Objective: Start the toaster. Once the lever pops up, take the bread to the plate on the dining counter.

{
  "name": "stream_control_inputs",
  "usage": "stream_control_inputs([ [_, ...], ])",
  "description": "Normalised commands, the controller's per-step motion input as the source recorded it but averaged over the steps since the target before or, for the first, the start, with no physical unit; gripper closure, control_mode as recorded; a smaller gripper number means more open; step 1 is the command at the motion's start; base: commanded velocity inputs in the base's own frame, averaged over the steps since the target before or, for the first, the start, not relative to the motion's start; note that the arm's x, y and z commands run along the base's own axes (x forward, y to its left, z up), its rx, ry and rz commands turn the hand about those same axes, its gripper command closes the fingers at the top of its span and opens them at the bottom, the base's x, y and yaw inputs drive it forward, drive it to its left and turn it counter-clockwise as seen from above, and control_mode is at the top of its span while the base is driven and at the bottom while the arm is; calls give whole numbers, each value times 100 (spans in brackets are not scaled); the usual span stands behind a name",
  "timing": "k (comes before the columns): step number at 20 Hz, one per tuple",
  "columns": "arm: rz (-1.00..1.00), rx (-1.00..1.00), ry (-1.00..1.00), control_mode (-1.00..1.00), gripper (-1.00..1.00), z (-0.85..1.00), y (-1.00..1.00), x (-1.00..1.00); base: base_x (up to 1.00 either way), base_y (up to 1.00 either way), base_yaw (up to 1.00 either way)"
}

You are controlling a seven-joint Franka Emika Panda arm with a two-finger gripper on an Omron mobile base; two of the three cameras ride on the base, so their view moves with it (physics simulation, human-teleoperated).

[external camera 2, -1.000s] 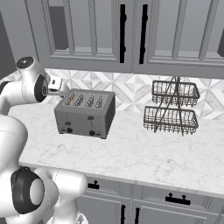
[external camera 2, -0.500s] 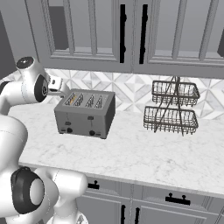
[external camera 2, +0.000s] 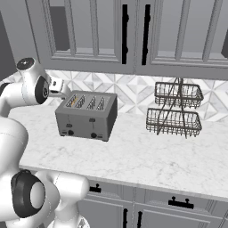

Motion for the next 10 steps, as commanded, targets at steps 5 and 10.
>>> stream_control_inputs([
  [5,0,0,0,-100,-100,0,0,0,0,0,0],
  [10,0,0,0,-100,-100,0,0,0,0,0,0],
])
